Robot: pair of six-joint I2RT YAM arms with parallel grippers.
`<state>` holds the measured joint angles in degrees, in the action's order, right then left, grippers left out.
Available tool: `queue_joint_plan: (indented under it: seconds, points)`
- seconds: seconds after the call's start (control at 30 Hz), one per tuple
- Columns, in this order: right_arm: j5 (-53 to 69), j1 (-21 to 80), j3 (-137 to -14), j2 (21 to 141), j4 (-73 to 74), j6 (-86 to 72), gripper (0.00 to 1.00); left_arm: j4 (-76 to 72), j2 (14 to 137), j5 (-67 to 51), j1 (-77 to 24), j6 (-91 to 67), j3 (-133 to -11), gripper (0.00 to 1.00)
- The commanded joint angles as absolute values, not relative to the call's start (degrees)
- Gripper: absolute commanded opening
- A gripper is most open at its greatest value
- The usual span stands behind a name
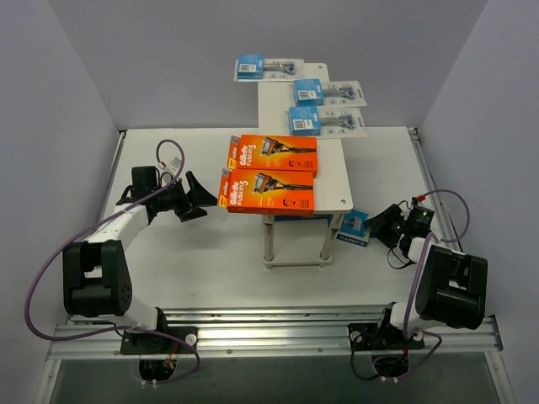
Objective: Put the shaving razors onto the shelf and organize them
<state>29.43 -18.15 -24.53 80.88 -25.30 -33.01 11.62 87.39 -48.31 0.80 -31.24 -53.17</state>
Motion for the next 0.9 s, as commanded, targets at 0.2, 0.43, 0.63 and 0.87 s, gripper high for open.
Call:
queue_joint_plan:
  seconds: [0.2, 0.43, 0.63, 0.87]
  points:
    - [29.6, -17.4, -25.5, 82.4, -23.6, -32.7, 0.09, 12.1, 87.4, -49.7, 0.6, -30.7, -54.5, 0.94]
    - [30.2, -17.4, -26.8, 78.7, -19.9, -32.4, 0.00, 12.2, 87.4, -49.7, 0.6, -30.6, -54.6, 0.94]
    - [28.5, -17.5, -31.5, 70.2, -10.0, -32.0, 0.00, 12.0, 86.7, -49.8, 0.6, -30.6, -54.5, 0.94]
    - [27.6, -18.5, -34.5, 62.3, -3.3, -32.5, 0.00, 12.0, 86.6, -49.9, 0.6, -30.5, -54.3, 0.94]
